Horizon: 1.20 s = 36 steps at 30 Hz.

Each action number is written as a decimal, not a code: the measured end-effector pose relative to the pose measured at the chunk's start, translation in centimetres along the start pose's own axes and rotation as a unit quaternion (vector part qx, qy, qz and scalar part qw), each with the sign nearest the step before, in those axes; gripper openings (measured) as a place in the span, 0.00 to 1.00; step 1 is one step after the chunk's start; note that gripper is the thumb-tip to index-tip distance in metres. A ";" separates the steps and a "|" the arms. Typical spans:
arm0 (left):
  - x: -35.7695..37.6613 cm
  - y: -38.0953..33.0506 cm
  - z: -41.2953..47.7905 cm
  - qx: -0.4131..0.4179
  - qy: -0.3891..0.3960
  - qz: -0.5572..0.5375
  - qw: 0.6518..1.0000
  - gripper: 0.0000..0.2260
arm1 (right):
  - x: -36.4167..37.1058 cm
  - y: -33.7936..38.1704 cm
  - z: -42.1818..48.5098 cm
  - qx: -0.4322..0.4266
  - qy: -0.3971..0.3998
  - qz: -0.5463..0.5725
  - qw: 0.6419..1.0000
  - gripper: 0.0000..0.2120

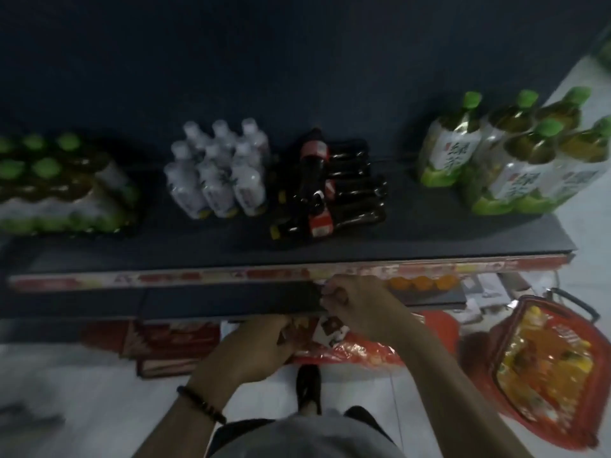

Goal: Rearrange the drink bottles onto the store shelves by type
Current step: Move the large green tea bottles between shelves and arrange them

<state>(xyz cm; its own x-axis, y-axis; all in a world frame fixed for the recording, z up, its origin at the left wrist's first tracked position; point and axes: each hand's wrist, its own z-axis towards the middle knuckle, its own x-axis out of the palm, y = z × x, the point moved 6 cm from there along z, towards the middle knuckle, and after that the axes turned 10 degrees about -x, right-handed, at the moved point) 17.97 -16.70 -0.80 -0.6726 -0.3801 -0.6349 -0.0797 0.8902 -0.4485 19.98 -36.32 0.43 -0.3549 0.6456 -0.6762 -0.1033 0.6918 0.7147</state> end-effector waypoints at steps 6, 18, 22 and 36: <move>2.1 9.2 -3.6 -0.094 -0.064 -0.020 0.993 0.13 | 8.5 1.4 -0.3 0.036 0.038 0.077 0.996 0.05; 2.6 23.2 4.3 -0.080 -0.050 0.004 0.996 0.16 | 22.1 1.9 6.5 0.132 0.017 0.129 0.983 0.10; 3.3 27.5 11.5 -0.049 -0.050 0.044 0.997 0.22 | 27.5 -1.8 11.7 0.157 -0.004 0.098 0.983 0.12; 12.2 36.4 32.8 0.021 -0.093 0.178 0.979 0.40 | 35.1 -18.2 30.1 0.222 -0.231 0.235 0.918 0.59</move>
<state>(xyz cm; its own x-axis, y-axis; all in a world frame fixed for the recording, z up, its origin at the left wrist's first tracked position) 31.00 2.81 -45.52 -0.5060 -0.0903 -0.8578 0.1690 0.9648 -0.2013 37.42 -16.53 -41.68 0.1797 0.9033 -0.3896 0.3861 0.2995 0.8725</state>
